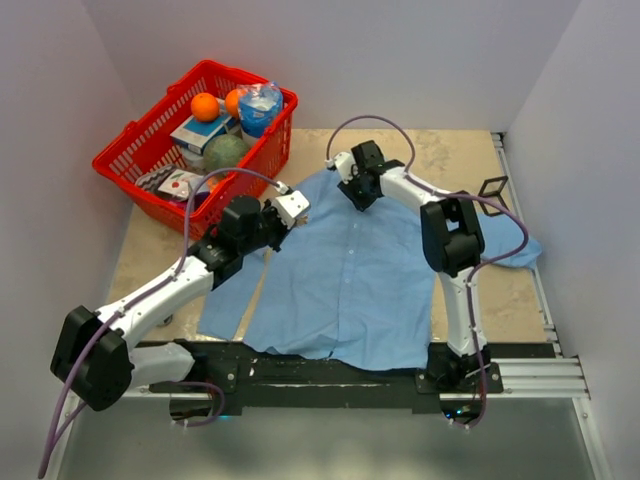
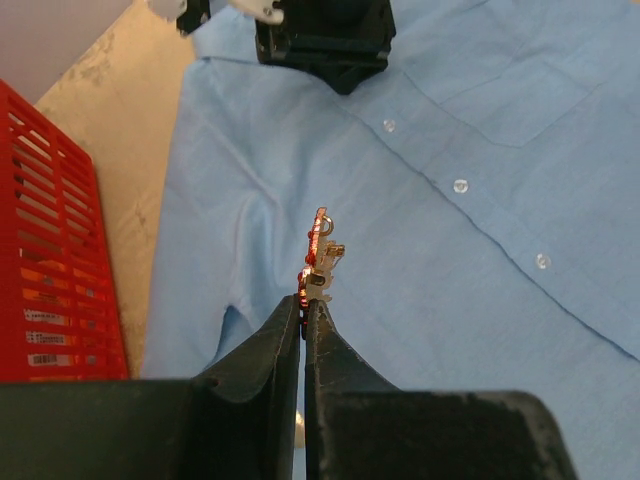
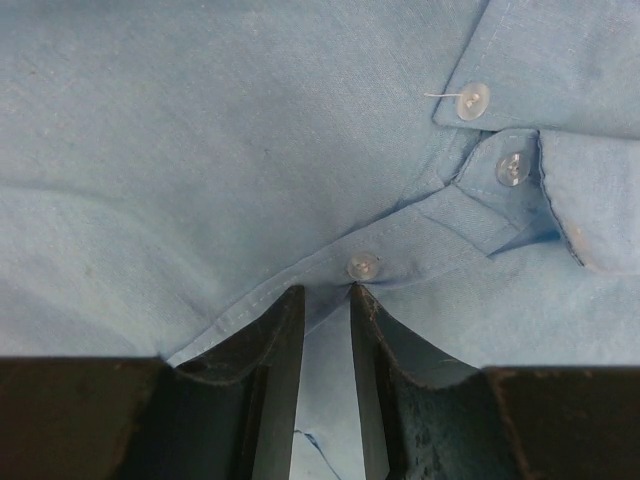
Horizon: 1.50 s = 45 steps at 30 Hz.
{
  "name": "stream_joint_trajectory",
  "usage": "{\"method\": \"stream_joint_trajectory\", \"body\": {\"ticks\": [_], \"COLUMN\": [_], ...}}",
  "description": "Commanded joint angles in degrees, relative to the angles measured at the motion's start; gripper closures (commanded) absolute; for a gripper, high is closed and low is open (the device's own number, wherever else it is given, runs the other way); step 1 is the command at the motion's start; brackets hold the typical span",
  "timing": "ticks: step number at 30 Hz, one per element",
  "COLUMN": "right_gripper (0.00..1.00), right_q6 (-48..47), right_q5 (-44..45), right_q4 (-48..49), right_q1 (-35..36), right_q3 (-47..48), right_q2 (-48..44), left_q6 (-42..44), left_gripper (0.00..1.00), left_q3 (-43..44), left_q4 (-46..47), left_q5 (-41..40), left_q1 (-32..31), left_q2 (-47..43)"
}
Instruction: Remove the brooch from the garment
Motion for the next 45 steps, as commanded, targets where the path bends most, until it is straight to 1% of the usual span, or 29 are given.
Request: {"method": "stream_joint_trajectory", "body": {"ticks": [1, 8, 12, 16, 17, 19, 20, 22, 23, 27, 28, 30, 31, 32, 33, 34, 36, 37, 38, 39, 40, 42, 43, 44, 45], "right_gripper": [0.69, 0.68, 0.68, 0.66, 0.65, 0.64, 0.64, 0.63, 0.63, 0.59, 0.57, 0.53, 0.47, 0.45, 0.42, 0.38, 0.37, 0.39, 0.40, 0.41, 0.43, 0.46, 0.47, 0.47, 0.48], "right_q6": [2.2, 4.6, 5.5, 5.7, 5.7, 6.3, 6.7, 8.8, 9.5, 12.7, 12.8, 12.4, 12.4, 12.1, 11.8, 12.0, 13.4, 13.9, 14.8, 17.9, 19.0, 20.5, 22.1, 26.4, 28.0], "right_q5": [-2.3, -3.7, -2.7, -2.6, -3.1, -4.2, -4.0, -3.0, -2.7, -1.5, -1.5, -1.2, -2.0, -4.1, -8.9, -12.6, -20.1, -27.7, -30.7, -34.1, -40.6, -47.3, -51.4, -53.5, -55.2], "right_q4": [-2.6, -2.0, -2.8, -2.8, -2.8, -2.9, -2.4, -1.4, -1.4, -1.4, -1.3, -1.4, -1.9, -2.6, -3.5, -5.7, -8.3, -10.7, -11.7, -12.3, -13.8, -15.6, -15.2, -14.2, -13.2], "right_q1": [4.7, 5.2, 5.1, 4.1, 3.0, 1.5, -0.4, -3.0, -6.6, -15.5, -18.0, -19.7, -20.9, -21.2, -21.5, -21.4, -21.4, -21.4, -21.4, -21.5, -21.4, -21.2, -21.1, -21.1, -21.1], "right_q3": [1.9, -1.1, -0.1, -1.0, -1.4, -2.0, -2.8, -3.9, -4.2, -4.7, -4.9, -5.5, -5.8, -5.9, -5.9, -5.7, -4.9, -4.1, -3.8, -4.1, -4.9, -6.3, -8.4, -9.9, -11.4], "right_q2": [3.6, 0.8, -2.2, -11.7, -16.1, -19.8, -22.7, -24.8, -25.4, -25.5, -25.6, -26.9, -27.6, -28.3, -29.1, -30.6, -32.3, -33.9, -34.6, -35.4, -37.0, -38.1, -38.7, -39.6, -40.0], "left_q6": [0.3, 0.9, 0.9, 1.0, 1.0, 0.8, 0.8, 0.8, 0.9, 1.0, 1.2, 1.5, 1.9, 2.4, 3.5, 7.0, 11.1, 14.5, 16.3, 18.1, 22.4, 26.6, 31.5, 34.6, 41.7], "left_gripper": [1.00, 1.00, 1.00, 1.00, 1.00, 1.00, 1.00, 1.00, 1.00, 1.00, 1.00, 1.00, 1.00, 1.00, 1.00, 1.00, 1.00, 1.00, 1.00, 1.00, 1.00, 1.00, 1.00, 1.00, 1.00], "left_q3": [3.7, 4.9, 5.8, 6.1, 5.8, 5.5, 5.3, 5.0, 4.9, 4.8, 4.8, 5.2, 5.6, 5.9, 6.1, 6.1, 5.8, 5.2, 4.8, 4.5, 3.1, 0.2, -4.2, -6.7, -8.9], "left_q4": [2.1, 3.5, 3.9, 4.8, 5.1, 6.0, 6.3, 7.2, 7.5, 9.5, 9.7, 10.2, 10.4, 10.5, 10.4, 10.3, 10.4, 10.8, 11.5, 12.1, 13.0, 20.7, 25.1, 34.4, 39.0], "left_q5": [0.5, 1.3, 2.2, 3.6, 4.1, 4.8, 5.3, 5.8, 6.3, 7.1, 7.4, 8.9, 9.4, 10.5, 10.8, 11.0, 9.8, 8.7, 7.8, 7.3, 6.6, 3.1, 2.2, 1.5, 1.3], "left_q1": [0.8, 0.9, 0.8, 0.9, 0.9, 0.9, 0.8, 0.8, 0.8, 0.8, 0.7, 0.7, 0.6, 0.6, -0.1, -0.7, -2.2, -2.6, -2.7, -3.0, -3.3, -4.4, -4.6, -5.1, -6.7], "left_q2": [-0.3, 1.2, 1.8, 2.3, 2.5, 2.6, 2.7, 2.7, 2.7, 2.7, 2.7, 2.7, 2.8, 2.9, 3.0, 3.1, 3.0, 2.8, 2.6, 2.4, 2.0, 1.2, 0.4, 0.3, 0.4]}}
